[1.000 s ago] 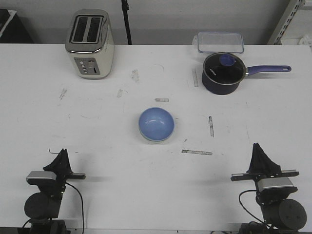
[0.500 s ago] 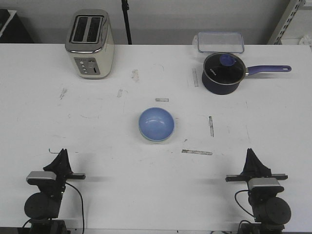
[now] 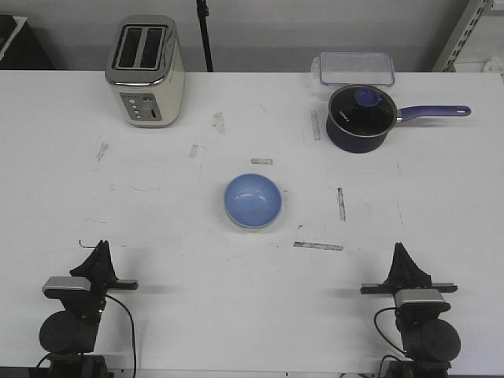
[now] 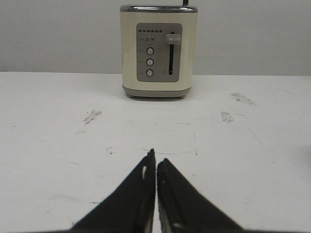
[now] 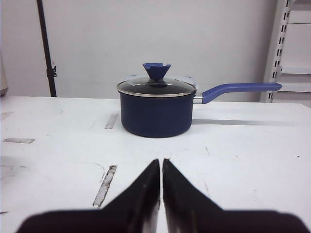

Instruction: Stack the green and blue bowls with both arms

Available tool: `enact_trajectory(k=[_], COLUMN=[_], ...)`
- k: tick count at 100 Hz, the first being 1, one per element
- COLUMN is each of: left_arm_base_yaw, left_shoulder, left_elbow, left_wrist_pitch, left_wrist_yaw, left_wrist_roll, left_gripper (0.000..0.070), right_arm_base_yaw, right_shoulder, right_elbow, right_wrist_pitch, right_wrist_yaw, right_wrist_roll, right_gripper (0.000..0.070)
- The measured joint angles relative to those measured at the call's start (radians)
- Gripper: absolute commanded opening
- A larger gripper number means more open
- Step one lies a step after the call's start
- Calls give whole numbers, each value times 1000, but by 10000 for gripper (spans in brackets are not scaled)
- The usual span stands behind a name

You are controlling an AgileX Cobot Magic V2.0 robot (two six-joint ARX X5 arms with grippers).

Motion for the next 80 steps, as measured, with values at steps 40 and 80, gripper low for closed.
enact_trajectory(k=[40, 80], left_arm_base_yaw=[0, 0], left_shoulder=[0, 0], left_elbow=[0, 0], left_wrist_pitch=[0, 0], left_wrist_yaw=[0, 0], left_wrist_roll=[0, 0], left_gripper=[1, 1], right_arm_base_yaw=[0, 0], right_shoulder=[0, 0], right_elbow=[0, 0], right_wrist_pitch=[24, 24], right_wrist_yaw=[0, 0], right_wrist_roll=[0, 0], right_gripper=[1, 1])
